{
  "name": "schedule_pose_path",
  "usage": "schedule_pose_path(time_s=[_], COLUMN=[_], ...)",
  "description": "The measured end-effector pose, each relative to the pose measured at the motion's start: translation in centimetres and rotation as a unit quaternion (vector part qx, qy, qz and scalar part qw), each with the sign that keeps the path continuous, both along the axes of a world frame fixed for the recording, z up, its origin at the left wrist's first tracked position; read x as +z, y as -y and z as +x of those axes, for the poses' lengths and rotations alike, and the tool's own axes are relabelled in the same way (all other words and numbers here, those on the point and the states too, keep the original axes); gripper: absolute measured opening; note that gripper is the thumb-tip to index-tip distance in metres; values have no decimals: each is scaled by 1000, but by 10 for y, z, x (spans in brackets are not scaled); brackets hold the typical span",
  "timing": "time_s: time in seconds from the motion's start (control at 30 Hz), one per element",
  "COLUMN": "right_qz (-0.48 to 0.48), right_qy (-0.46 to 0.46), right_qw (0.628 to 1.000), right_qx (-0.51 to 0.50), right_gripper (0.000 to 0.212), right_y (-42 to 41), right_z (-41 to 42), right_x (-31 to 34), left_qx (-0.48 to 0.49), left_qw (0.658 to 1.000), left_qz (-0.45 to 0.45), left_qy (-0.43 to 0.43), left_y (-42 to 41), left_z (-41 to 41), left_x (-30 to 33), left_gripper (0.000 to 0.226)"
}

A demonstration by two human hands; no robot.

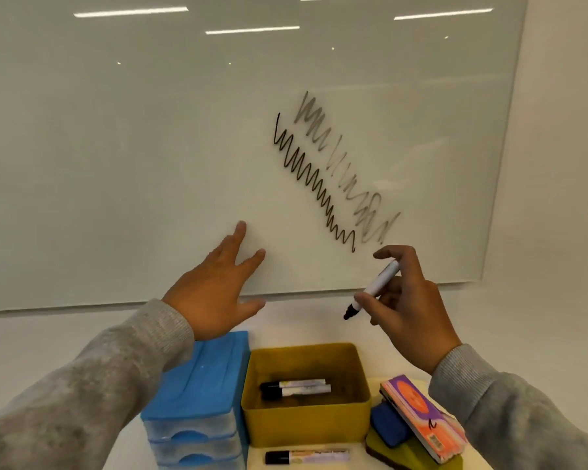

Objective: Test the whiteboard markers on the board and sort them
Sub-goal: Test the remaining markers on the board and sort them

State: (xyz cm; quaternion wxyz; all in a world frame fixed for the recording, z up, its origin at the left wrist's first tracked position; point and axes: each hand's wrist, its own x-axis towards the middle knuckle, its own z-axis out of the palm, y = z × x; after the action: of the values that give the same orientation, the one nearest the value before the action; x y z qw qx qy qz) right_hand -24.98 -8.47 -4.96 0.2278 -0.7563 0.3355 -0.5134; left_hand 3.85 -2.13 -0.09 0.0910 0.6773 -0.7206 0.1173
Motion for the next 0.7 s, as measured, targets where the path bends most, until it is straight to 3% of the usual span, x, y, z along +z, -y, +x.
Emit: schedule_pose_path(time_s=[0.1, 0.2, 0.3, 0.47, 0.6, 0.7], right_qz=[26, 74, 86, 113, 145, 185], right_qy=[9, 43, -2, 45, 16, 52], right_qw=[999, 995, 994, 986, 980, 971], right_qx=[33, 52, 73, 111, 132, 140], right_gripper=[45, 36, 30, 16, 11, 10], right_y=[-17, -30, -32, -38, -41, -47], right_z=[-8, -14, -11, 10, 21, 28], right_x=[-20, -48, -70, -82, -94, -102], left_qx=[-60, -88, -81, -71, -67, -67], left_qw=[986, 969, 956, 921, 909, 877], left_qz=[33, 72, 130, 182, 214, 240], left_qy=[-149, -219, -249, -338, -352, -412], left_y=[-28, -55, -74, -98, -107, -107], left_z=[-9, -19, -24, -23, -24, -29], left_x=[-27, -57, -82, -117, -126, -131], left_gripper=[49, 10, 16, 11, 12, 9])
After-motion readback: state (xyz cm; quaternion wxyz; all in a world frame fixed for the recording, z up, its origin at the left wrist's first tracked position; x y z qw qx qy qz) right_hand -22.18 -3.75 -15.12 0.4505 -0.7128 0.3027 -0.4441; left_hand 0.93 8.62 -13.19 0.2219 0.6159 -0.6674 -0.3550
